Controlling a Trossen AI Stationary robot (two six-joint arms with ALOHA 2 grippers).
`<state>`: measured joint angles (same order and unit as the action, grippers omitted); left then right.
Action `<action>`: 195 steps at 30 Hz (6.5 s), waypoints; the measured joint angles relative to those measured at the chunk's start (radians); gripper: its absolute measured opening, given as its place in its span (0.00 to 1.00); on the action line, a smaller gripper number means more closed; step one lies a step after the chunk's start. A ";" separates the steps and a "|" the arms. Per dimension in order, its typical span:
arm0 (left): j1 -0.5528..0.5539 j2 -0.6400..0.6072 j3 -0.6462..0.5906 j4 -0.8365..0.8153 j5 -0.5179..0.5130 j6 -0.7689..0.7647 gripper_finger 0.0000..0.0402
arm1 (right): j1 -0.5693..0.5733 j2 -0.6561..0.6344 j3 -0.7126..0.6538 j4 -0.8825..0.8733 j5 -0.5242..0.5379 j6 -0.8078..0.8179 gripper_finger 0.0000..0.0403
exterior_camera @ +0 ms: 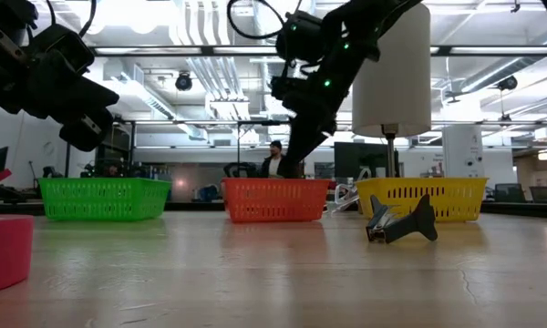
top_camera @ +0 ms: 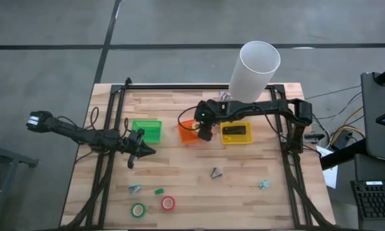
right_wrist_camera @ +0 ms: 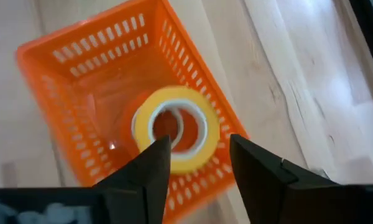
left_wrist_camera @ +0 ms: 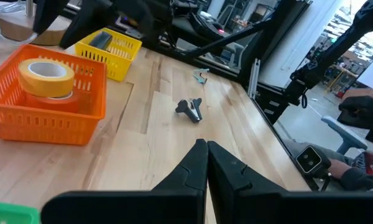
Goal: Pick and place Stapler, Stapler remover, tape
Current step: Put the right light blue staple remover into the green basket
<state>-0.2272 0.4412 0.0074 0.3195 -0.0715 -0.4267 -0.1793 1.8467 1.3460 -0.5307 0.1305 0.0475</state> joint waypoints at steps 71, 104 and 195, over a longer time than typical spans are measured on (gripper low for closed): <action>0.000 0.000 0.000 -0.008 0.000 0.000 0.02 | 1.238 -0.142 -0.333 -0.580 0.057 1.154 0.11; 0.003 -0.001 0.018 0.022 -0.062 0.104 0.02 | 1.139 -0.145 -0.139 -0.487 0.580 0.924 0.02; -0.176 1.287 0.904 0.526 -0.204 0.590 0.16 | 0.842 -0.364 -0.172 0.094 0.625 0.404 0.02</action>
<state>-0.4030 1.7283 0.9112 0.8454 -0.2752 0.1628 0.6628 1.4830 1.1740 -0.4363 0.7559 0.4516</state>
